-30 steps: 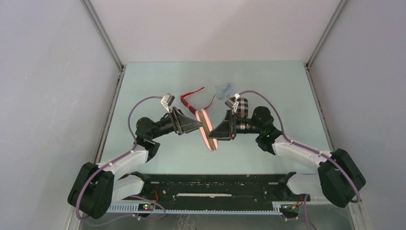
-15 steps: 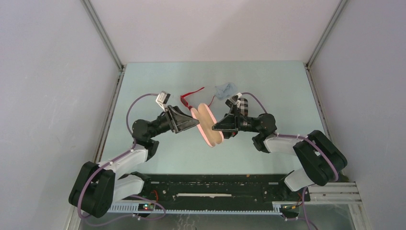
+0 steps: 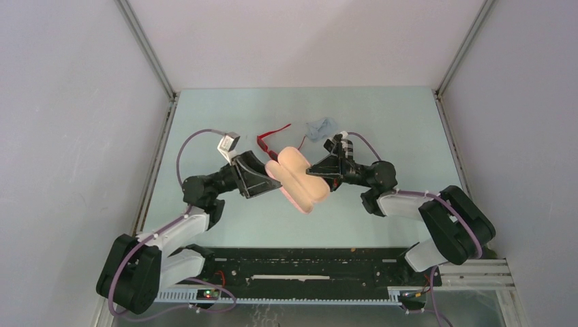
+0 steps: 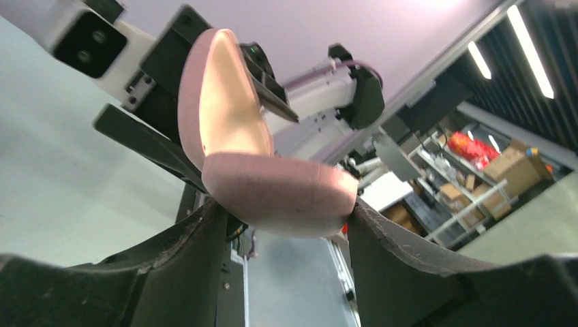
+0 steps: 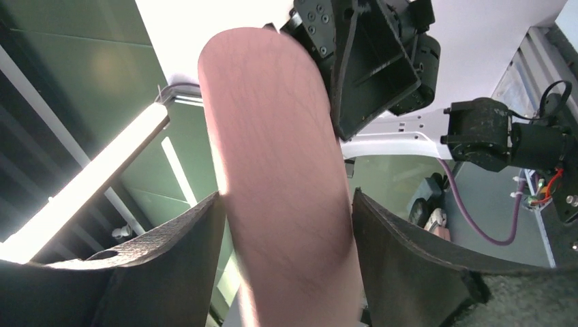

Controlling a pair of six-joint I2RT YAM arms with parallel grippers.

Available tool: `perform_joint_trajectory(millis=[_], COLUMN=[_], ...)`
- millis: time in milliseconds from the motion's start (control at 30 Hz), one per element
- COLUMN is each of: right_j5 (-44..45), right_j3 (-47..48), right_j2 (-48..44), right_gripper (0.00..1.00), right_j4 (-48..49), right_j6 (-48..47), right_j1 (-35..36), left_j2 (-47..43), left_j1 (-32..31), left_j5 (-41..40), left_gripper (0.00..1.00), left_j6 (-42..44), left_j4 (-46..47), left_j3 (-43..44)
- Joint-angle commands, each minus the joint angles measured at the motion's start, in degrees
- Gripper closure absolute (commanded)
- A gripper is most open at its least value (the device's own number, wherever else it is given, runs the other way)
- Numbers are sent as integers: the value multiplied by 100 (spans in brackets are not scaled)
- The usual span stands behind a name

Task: Organize the sunglasses
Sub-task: Open the sunglasses case at the center of the board.

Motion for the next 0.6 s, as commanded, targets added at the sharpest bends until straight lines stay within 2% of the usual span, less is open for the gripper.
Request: perform_joint_trajectory(millis=[0,267,333,367,433,467,500,533,567], right_j5=[223,-77,-319,-418,-421,-351,-212,-29,27], right_j3=[77,171,171,167,236,413,660,900,1040], right_j2=[-84,-357,-586,-785,-1477,-1758,-1996,-2157,-2283], right_gripper=[23,16,16,15,14,14,14,14,13], right_j4=[215,95,-580,-1230,-3190,-4619,-6477,-7436,-8003], right_j6=[143,-267,-797,-1228,-2510,-3364,-4479,-5085,-5471], right_j1=[32,-37,-135,-201,-387,-513,-644,-779,-896], left_j2=[-145,52,137,175,247,277,300,322,345], left_j1=[-101,-72,-64,-65,-63,-63,-63,-70,-64], left_j5=[456,338,304,300,268,248,227,207,183], left_gripper=[100,100,100,100,100,100,100,100,100], left_j6=[206,59,18,36,56,103,171,240,314], left_j4=[496,393,355,280,178,-6,-134,-266,-399], left_j3=[244,243,243,243,219,217,209,196,191])
